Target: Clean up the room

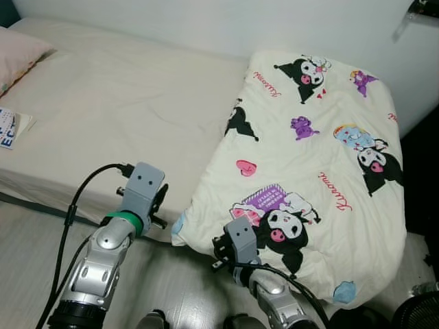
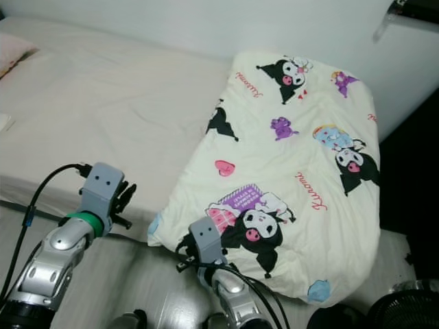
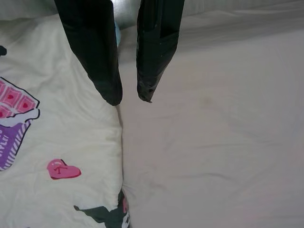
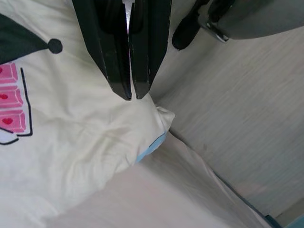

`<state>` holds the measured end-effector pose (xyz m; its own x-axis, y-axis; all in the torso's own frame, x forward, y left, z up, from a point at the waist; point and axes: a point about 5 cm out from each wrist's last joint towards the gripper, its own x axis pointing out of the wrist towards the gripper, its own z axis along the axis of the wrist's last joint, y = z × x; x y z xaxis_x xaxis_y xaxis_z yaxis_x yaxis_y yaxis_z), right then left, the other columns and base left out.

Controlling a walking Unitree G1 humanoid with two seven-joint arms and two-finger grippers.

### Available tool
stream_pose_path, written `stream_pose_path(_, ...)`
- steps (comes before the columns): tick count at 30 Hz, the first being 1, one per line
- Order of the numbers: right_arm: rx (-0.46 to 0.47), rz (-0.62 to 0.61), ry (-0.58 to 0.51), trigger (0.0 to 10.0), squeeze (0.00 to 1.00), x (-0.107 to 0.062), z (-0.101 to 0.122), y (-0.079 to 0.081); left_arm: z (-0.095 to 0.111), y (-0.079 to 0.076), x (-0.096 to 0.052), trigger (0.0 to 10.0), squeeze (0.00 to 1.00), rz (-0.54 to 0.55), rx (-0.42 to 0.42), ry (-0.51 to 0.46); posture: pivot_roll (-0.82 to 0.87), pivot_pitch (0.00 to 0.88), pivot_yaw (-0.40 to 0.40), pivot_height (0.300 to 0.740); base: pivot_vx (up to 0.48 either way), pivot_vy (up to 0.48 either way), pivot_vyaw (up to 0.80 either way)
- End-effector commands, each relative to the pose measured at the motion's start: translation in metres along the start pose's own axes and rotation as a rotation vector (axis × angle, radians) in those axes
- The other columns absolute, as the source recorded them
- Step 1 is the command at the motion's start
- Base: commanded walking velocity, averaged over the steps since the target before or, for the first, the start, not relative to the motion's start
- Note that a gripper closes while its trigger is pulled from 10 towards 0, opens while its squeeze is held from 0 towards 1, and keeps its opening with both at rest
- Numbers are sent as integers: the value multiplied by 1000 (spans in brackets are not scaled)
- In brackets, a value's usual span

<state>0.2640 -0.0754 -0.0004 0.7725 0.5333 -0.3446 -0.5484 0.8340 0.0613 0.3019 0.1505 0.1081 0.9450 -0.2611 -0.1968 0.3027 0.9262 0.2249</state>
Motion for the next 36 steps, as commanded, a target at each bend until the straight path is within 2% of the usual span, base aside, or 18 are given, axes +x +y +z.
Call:
stream_pose_path(1,10,-2,34,10000,0,-4,-9,1,-8,-3,-2,10000,0,-11,-16,36,-26,119,21,740,0,0,0)
stream_pose_path(25,-12,16,40,10000,0,-4,-8,1,-5,-4,-2,10000,0,1,-22,25,5,96,-2,740,0,0,0)
stream_pose_path(33,-11,6,47,10000,0,-6,-11,0,-8,-7,-2,10000,0,-4,-28,34,2,90,0,740,0,0,0)
stream_pose_path(36,-22,-30,19,10000,0,-8,-8,-3,-9,-6,-3,10000,0,-2,-33,37,3,87,-3,740,0,0,0)
